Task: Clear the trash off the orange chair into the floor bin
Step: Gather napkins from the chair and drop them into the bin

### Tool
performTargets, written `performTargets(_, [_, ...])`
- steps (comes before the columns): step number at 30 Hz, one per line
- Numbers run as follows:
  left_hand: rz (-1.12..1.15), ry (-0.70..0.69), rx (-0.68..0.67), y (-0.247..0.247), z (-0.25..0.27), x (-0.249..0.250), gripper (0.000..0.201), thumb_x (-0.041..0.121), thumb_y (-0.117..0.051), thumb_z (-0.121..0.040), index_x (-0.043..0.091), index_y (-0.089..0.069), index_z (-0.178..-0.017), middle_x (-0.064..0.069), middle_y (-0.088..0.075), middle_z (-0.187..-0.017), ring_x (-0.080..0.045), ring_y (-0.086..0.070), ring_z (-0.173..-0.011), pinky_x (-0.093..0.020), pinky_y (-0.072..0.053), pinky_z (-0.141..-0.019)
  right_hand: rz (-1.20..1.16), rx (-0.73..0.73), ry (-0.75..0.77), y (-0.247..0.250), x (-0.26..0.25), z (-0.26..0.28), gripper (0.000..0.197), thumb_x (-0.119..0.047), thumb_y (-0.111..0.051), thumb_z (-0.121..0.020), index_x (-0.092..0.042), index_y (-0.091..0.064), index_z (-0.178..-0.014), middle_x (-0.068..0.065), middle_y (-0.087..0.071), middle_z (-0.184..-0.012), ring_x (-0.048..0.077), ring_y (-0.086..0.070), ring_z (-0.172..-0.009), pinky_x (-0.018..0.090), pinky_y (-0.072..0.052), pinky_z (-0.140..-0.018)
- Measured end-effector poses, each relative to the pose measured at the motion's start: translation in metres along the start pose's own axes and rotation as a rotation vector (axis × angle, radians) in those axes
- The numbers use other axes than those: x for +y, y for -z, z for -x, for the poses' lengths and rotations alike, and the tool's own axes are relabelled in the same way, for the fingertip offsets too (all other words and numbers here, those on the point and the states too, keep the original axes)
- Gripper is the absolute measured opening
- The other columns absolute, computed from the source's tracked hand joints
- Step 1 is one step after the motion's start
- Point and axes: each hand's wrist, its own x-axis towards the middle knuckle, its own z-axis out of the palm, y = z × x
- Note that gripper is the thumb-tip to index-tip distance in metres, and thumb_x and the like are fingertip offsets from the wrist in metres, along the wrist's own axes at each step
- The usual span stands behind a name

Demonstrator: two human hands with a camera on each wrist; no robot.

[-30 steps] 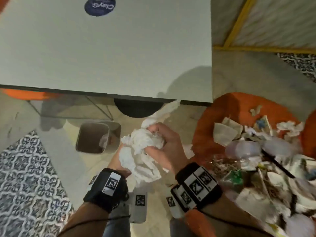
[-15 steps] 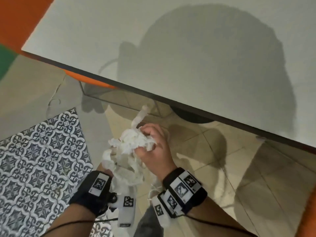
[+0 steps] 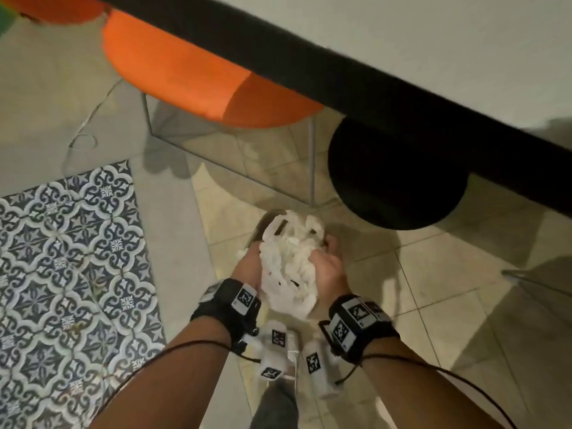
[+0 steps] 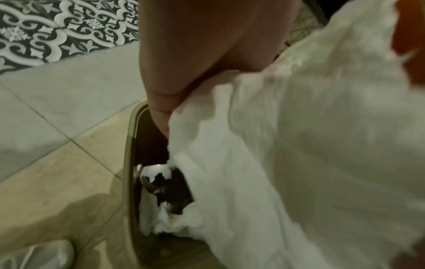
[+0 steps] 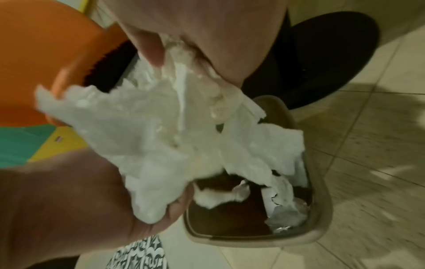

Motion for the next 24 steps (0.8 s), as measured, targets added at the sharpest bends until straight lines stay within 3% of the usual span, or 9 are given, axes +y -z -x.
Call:
performTargets(2, [-0.143,0.011,0.054,0.004,-0.016,-0.001,0.062,0.054,-0.049,-0.083,0.012,-0.054,-0.129,-0.016,-0.059,-0.129,-0.036,-0.058,-0.114,-0.046,-0.047,-0.099,0.224,0.055,0.009,0.001,0.012,-0.017,0.033,0.0,-0.051,-0.09,-0.011,-0.048,-0.12,0.01,-0.057,-0.11,0.025,-0.057,-0.1,0.018,-0.051,-0.072])
performTargets(6, [-0.218,-0.012,0.261,0.003,-0.018,0.005,0.076,0.047,-0.055,-0.087,0.006,-0.027,-0.145,-0.02,-0.042,-0.142,-0.04,-0.046,-0.124,-0.043,-0.043,-0.099,0.579,0.006,0.008,0.005,0.034,-0.036,0.049,-0.022,-0.059,-0.092,-0.006,-0.042,-0.135,0.005,-0.046,-0.132,0.024,-0.047,-0.125,0.032,-0.036,-0.108])
performTargets(10, [-0.222,-0.134,0.165,-0.006,-0.023,0.004,0.09,0.055,-0.063,-0.064,0.022,-0.029,-0.141,-0.015,-0.046,-0.139,-0.036,-0.05,-0.12,-0.052,-0.042,-0.102,0.72,-0.14,-0.167,0.003,0.043,-0.041,0.065,-0.039,-0.048,-0.096,-0.018,-0.019,-0.151,0.012,-0.025,-0.154,0.028,-0.03,-0.14,0.038,-0.025,-0.116])
performTargets(13, [-0.223,-0.109,0.061,-0.001,-0.051,-0.014,0.099,0.045,-0.064,-0.05,0.039,-0.026,-0.141,-0.011,-0.047,-0.141,-0.034,-0.052,-0.121,-0.054,-0.043,-0.101,0.844,-0.203,-0.245,0.003,0.037,-0.038,0.058,-0.032,-0.038,-0.101,-0.019,-0.013,-0.152,0.01,-0.015,-0.158,0.029,-0.021,-0.143,0.035,-0.02,-0.114])
performTargets(16, [-0.342,-0.164,0.044,-0.013,-0.011,-0.004,0.084,0.028,-0.064,-0.074,0.027,-0.024,-0.147,-0.007,-0.044,-0.143,-0.03,-0.047,-0.128,-0.048,-0.039,-0.108,0.893,-0.256,-0.133,0.007,0.028,-0.028,0.046,-0.023,-0.036,-0.102,-0.011,-0.031,-0.146,0.012,-0.025,-0.155,0.027,-0.027,-0.141,0.032,-0.022,-0.114])
performTargets(18, [-0.326,-0.284,0.138,-0.016,0.004,-0.002,0.052,0.013,-0.056,-0.087,0.014,-0.043,-0.137,-0.01,-0.051,-0.136,-0.027,-0.05,-0.124,-0.04,-0.039,-0.108,0.845,-0.234,-0.108,0.015,0.019,-0.018,0.04,-0.021,-0.039,-0.101,-0.012,-0.043,-0.14,0.011,-0.039,-0.148,0.026,-0.039,-0.134,0.031,-0.029,-0.11])
performTargets(20, [-0.309,-0.382,0.208,-0.02,0.017,-0.005,0.022,0.008,-0.055,-0.087,0.015,-0.063,-0.106,-0.019,-0.063,-0.117,-0.031,-0.059,-0.108,-0.041,-0.045,-0.1,0.767,-0.168,-0.079,0.029,0.012,-0.007,0.036,-0.023,-0.043,-0.099,-0.018,-0.051,-0.135,0.008,-0.052,-0.138,0.023,-0.05,-0.123,0.036,-0.039,-0.106])
performTargets(22, [-0.301,-0.415,0.206,-0.031,0.029,-0.01,0.018,0.009,-0.054,-0.084,0.023,-0.062,-0.079,-0.022,-0.067,-0.094,-0.032,-0.062,-0.086,-0.043,-0.048,-0.087,0.703,-0.095,-0.037,0.047,0.001,0.01,0.032,-0.022,-0.044,-0.099,-0.021,-0.057,-0.128,0.006,-0.06,-0.126,0.021,-0.059,-0.108,0.037,-0.048,-0.095])
performTargets(24, [-0.315,-0.421,0.167,-0.051,0.044,-0.017,0.024,0.006,-0.05,-0.087,0.023,-0.06,-0.074,-0.01,-0.063,-0.077,-0.023,-0.056,-0.069,-0.038,-0.047,-0.075,0.639,-0.018,0.001,0.071,-0.011,0.031,0.03,-0.019,-0.044,-0.099,-0.016,-0.059,-0.124,0.009,-0.064,-0.114,0.018,-0.061,-0.091,0.031,-0.051,-0.082])
